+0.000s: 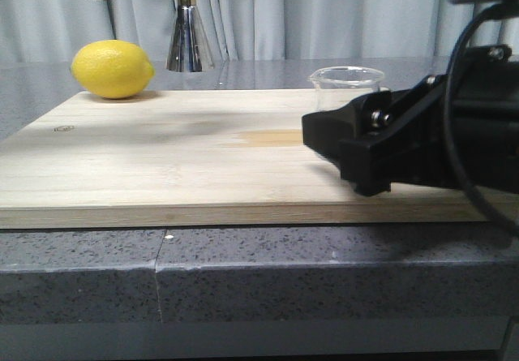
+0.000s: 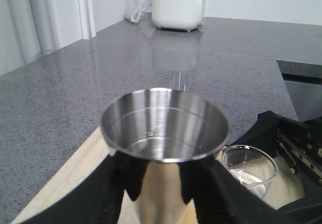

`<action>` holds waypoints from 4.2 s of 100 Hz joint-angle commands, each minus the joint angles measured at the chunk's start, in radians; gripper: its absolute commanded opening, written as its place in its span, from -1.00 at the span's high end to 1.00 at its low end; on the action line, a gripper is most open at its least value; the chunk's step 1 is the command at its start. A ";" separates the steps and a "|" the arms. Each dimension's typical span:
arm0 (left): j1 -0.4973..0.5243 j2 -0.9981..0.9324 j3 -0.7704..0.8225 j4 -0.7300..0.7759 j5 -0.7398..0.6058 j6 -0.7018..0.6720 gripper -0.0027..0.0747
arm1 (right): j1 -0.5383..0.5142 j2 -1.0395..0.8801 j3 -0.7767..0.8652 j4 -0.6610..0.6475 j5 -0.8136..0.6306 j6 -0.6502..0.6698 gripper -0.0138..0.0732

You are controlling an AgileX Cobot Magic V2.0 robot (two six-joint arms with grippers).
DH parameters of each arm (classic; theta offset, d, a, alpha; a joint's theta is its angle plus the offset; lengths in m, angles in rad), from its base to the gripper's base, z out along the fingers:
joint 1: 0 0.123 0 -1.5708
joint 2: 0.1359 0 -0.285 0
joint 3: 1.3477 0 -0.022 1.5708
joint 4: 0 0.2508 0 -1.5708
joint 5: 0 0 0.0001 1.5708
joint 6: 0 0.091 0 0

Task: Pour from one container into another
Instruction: 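Reach the right gripper to the glass beaker, grasp and lift it, then move the beaker with the right gripper above the held jigger, then tilt the beaker with the right gripper, pouring liquid into the jigger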

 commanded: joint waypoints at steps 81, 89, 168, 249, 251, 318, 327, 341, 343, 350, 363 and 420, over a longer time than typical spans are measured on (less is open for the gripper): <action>-0.011 -0.045 -0.028 -0.082 0.109 -0.007 0.31 | 0.001 0.029 -0.064 -0.020 -0.073 0.005 -0.12; -0.011 -0.045 -0.028 -0.082 0.109 -0.007 0.31 | 0.001 0.029 -0.064 -0.020 -0.073 0.005 -0.12; -0.011 -0.045 -0.028 -0.082 0.109 -0.007 0.31 | 0.001 -0.181 -0.092 0.096 -0.002 0.005 -0.12; -0.011 -0.045 -0.028 -0.082 0.109 -0.007 0.31 | -0.025 -0.312 -0.903 0.041 1.190 -0.217 -0.12; -0.011 -0.045 -0.028 -0.082 0.109 -0.007 0.31 | -0.030 -0.305 -0.929 0.031 1.223 -0.217 -0.12; -0.011 -0.045 -0.028 -0.082 0.109 -0.007 0.31 | -0.038 0.004 -1.478 -0.300 1.832 -0.310 -0.12; -0.011 -0.045 -0.028 -0.082 0.109 -0.007 0.31 | -0.038 0.022 -1.491 -0.300 1.859 -0.359 -0.12; -0.011 -0.045 -0.028 -0.082 0.109 -0.007 0.31 | -0.029 0.030 -1.492 -0.300 1.892 -0.454 -0.12; -0.011 -0.045 -0.028 -0.082 0.109 -0.007 0.31 | -0.027 0.030 -1.492 -0.300 1.894 -0.465 -0.12; -0.011 -0.045 -0.028 -0.082 0.109 -0.007 0.31 | -0.018 0.030 -1.492 -0.301 1.894 -0.501 -0.12; -0.011 -0.045 -0.028 -0.082 0.109 -0.007 0.31 | 0.004 0.030 -1.492 -0.312 1.891 -0.573 -0.12; -0.011 -0.045 -0.028 -0.082 0.109 -0.007 0.31 | 0.053 0.051 -1.492 -0.423 1.862 -0.737 -0.12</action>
